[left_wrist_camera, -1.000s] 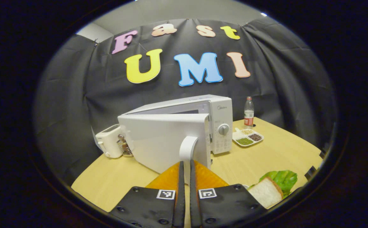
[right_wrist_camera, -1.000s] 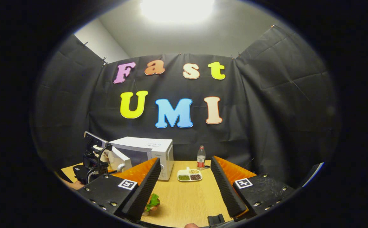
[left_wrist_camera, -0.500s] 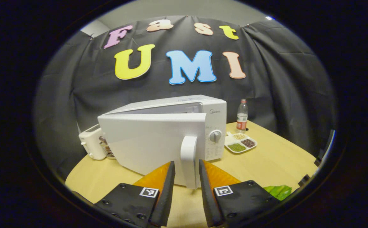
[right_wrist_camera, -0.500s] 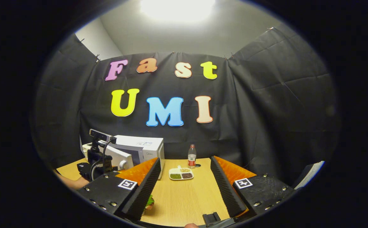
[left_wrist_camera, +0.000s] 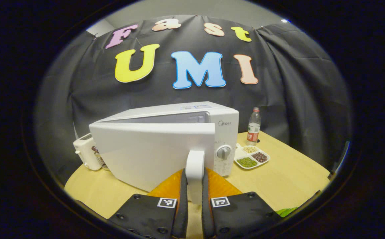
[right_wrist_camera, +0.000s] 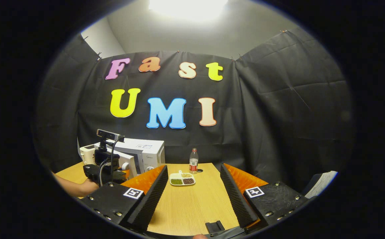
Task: Open the microwave oven with the left hand, put the food in, and close the microwave oven.
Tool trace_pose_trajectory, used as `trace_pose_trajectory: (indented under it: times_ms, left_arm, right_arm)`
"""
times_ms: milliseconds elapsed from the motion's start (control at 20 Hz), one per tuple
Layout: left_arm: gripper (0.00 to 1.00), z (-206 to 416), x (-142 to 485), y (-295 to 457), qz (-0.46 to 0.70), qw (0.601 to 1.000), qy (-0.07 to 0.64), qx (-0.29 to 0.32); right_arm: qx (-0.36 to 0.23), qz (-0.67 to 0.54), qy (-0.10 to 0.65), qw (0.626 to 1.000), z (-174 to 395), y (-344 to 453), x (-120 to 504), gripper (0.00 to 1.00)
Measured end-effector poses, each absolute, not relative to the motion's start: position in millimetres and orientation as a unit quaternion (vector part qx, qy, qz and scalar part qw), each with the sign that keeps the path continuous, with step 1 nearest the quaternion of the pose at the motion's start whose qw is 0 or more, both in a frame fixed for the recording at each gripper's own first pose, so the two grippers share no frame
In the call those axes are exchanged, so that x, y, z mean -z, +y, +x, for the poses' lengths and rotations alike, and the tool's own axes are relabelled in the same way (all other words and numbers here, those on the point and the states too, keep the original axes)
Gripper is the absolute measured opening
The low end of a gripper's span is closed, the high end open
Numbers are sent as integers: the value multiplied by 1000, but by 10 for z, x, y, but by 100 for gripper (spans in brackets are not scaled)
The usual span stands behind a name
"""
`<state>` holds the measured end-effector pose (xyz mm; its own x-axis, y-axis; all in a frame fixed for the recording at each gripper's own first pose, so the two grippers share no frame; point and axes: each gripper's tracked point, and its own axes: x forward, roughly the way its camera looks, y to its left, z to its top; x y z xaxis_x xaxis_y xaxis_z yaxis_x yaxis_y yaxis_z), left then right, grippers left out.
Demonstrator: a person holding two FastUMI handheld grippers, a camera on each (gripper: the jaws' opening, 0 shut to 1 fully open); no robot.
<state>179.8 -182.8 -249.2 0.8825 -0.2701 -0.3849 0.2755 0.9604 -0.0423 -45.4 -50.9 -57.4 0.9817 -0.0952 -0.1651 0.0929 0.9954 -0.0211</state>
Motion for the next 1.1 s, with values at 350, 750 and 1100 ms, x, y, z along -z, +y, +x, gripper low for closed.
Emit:
trace_pose_trajectory:
  times_ms: [350,750,1100]
  left_arm:
    - [20,1208,2450,-1260,-10,966,206,154]
    - [20,743,2438,-541,-5,966,215,141]
    - [23,490,2470,158,-9,965,225,134]
  right_arm:
    - [-1,-3,81,997,-236,-26,598,96]
    - [-69,4,76,995,-35,736,586,96]
    - [-87,12,80,993,107,1269,631,96]
